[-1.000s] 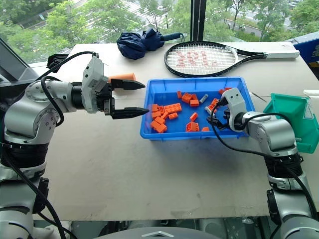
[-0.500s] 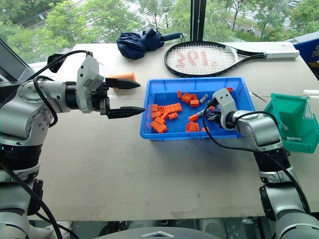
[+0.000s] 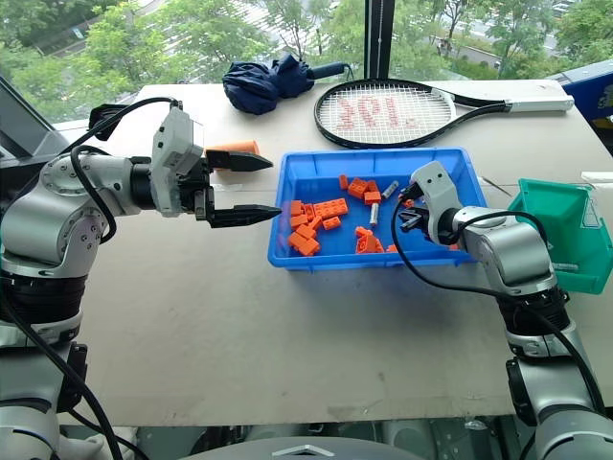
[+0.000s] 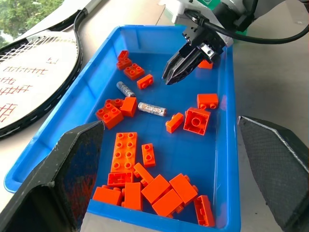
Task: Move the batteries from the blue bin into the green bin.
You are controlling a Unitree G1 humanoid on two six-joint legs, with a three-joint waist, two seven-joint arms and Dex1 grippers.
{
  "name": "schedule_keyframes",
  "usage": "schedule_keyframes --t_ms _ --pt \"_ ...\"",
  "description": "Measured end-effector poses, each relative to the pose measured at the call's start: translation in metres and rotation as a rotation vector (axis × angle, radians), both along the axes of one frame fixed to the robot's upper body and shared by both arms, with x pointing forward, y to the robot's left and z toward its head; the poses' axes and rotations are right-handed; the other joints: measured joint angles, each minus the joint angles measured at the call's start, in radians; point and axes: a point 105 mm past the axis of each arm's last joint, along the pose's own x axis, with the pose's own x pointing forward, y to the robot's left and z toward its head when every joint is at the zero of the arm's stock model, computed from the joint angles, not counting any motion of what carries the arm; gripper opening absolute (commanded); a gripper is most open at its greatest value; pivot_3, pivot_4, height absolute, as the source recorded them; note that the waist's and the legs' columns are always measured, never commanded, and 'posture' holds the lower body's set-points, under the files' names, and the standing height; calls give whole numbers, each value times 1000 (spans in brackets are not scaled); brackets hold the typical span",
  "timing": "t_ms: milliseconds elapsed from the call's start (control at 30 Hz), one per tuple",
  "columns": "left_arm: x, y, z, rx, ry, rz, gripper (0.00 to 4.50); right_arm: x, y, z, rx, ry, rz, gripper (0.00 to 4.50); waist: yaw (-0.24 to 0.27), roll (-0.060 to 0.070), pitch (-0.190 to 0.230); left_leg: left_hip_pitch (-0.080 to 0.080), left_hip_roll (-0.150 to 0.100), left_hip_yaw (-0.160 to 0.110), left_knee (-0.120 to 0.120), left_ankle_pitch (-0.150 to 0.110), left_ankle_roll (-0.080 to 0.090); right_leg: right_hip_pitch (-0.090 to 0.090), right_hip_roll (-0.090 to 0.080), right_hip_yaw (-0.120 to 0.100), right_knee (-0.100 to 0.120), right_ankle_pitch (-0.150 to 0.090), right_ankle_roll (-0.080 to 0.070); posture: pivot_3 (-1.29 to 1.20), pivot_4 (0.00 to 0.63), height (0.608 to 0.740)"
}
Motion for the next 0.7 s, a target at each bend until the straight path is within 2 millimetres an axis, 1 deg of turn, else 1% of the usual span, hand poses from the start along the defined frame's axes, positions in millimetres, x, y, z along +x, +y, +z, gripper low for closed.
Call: schedule_keyframes --t_ms 33,100,200,300,367,467,533,700 --pt "0 -1 1 0 -2 -3 4500 1 8 0 21 -2 5 2211 -2 0 0 0 0 0 0 0 0 0 0 0 0 0 0 0 150 740" --pt "0 -2 3 0 -9 -9 4500 3 23 0 60 -2 14 2211 -3 0 0 0 0 0 0 0 0 -1 0 0 1 0 0 0 150 740" --pt "0 -2 3 0 -10 -10 4500 5 35 0 90 0 4 2211 -2 0 0 0 0 0 0 0 0 -1 0 0 0 0 0 0 150 740" --pt "0 -2 2 0 -9 -9 4500 6 45 -5 118 24 -1 2211 -1 0 0 0 0 0 0 0 0 -1 0 0 0 0 0 0 150 740" --pt "0 -2 1 1 -6 -8 4500 7 49 -10 125 40 -14 2211 -1 0 0 0 0 0 0 0 0 -1 0 0 0 0 0 0 150 740" --pt "0 -2 1 1 -5 -6 4500 10 48 -12 106 27 -33 2211 -2 0 0 0 0 0 0 0 0 -1 0 0 0 0 0 0 150 740" --pt "0 -2 1 1 -6 -5 4500 13 45 -21 55 32 -53 2211 -2 0 0 0 0 0 0 0 0 -1 1 0 0 0 0 0 150 740" --pt "0 -2 1 1 -7 -3 4500 17 44 -23 34 10 -75 2211 -8 0 0 0 0 0 0 0 0 -1 1 0 1 0 0 0 150 740"
